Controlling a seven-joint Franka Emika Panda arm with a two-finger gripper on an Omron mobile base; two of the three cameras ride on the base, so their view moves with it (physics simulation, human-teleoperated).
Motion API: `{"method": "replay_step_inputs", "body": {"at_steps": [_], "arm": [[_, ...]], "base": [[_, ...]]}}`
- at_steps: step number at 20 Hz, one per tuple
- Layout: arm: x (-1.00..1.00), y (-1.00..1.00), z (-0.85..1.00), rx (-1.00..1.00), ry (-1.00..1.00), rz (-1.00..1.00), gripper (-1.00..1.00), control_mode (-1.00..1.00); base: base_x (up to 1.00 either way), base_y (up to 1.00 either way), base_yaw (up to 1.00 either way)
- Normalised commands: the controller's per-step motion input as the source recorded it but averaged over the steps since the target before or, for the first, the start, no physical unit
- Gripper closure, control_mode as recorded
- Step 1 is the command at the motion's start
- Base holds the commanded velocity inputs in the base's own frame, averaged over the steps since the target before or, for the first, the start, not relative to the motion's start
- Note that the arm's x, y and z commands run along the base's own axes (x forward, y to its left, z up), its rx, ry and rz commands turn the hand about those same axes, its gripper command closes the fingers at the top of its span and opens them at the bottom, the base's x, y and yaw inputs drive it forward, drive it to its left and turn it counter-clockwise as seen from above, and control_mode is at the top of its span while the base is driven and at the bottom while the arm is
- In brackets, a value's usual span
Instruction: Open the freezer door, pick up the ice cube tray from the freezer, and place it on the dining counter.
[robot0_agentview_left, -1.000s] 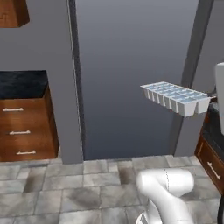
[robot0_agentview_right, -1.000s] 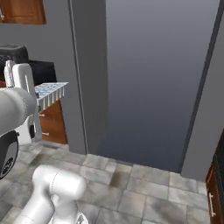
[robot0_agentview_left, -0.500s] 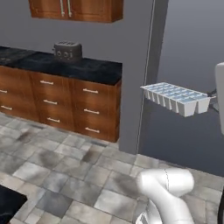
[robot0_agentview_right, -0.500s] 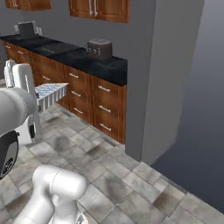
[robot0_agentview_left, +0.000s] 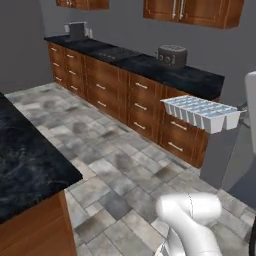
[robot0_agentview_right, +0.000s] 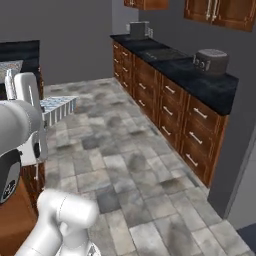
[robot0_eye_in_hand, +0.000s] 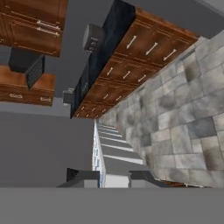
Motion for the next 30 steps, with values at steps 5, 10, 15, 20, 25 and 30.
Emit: {"method": "replay_step_inputs", "body": {"at_steps": [5, 10, 15, 20, 25, 30], "arm": [[0.0, 0.0, 0.0, 0.0, 0.0, 0.0, 1.0, 1.0], [0.0, 0.0, 0.0, 0.0, 0.0, 0.0, 1.0, 1.0], [0.0, 0.0, 0.0, 0.0, 0.0, 0.0, 1.0, 1.0], [0.0, 0.0, 0.0, 0.0, 0.0, 0.0, 1.0, 1.0], [0.0, 0.0, 0.0, 0.0, 0.0, 0.0, 1.0, 1.0], [0.0, 0.0, 0.0, 0.0, 0.0, 0.0, 1.0, 1.0]], "base": [[0.19, 0.03, 0.72], [0.35, 0.16, 0.71], [0.35, 0.59, 0.62], [0.49, 0.99, 0.49], [0.62, 1.0, 0.4], [0.82, 1.0, 0.25]]}}
